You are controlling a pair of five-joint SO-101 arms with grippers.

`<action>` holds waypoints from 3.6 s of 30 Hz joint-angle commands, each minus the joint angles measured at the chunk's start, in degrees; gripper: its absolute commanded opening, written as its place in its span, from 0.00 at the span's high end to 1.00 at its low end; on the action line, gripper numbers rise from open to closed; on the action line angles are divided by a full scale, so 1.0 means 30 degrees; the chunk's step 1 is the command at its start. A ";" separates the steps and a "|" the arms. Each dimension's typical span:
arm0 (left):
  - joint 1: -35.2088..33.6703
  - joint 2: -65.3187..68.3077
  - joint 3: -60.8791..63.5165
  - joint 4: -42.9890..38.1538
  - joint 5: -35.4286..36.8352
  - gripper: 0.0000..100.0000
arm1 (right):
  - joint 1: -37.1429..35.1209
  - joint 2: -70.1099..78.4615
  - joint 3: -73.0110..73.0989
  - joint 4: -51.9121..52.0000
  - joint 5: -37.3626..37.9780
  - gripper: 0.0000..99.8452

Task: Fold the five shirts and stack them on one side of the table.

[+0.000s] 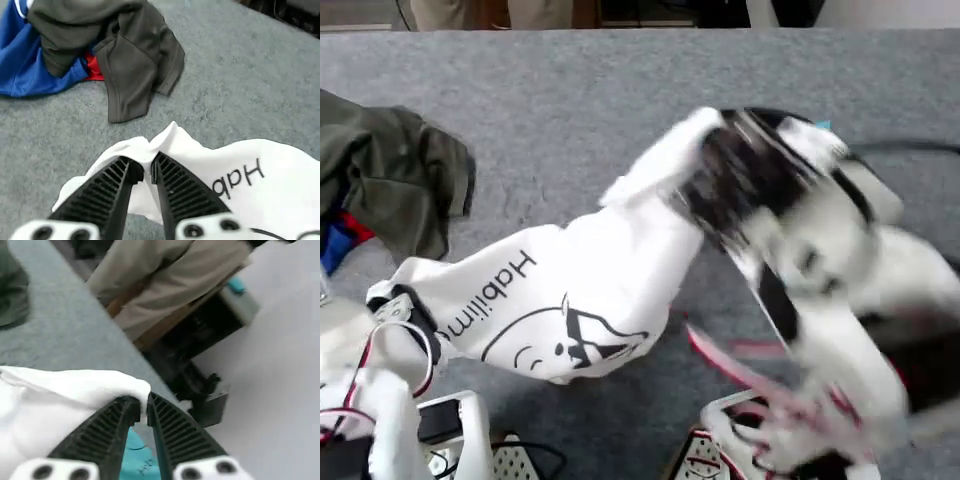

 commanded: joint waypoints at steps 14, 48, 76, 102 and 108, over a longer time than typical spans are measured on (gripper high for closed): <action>0.0205 0.6725 0.2432 -0.4190 -0.1143 0.98 | 0.0689 0.4674 0.0571 0.0264 0.0908 1.00; 0.2022 2.8791 -0.7355 -0.0908 -0.8410 0.98 | 0.1714 0.4498 2.5744 -1.6938 0.1172 1.00; 0.2344 2.6828 -1.1634 0.0615 -0.8733 0.79 | 0.2652 0.7311 2.8381 -2.6520 -0.3077 1.00; 0.1788 3.4447 -1.5736 -0.2960 0.4278 0.79 | 0.2535 0.7370 2.8410 -2.6608 -0.3018 1.00; 0.2110 3.4740 -1.5414 -0.5245 0.7443 0.79 | 0.2593 0.7370 2.8410 -2.6608 -0.3018 1.00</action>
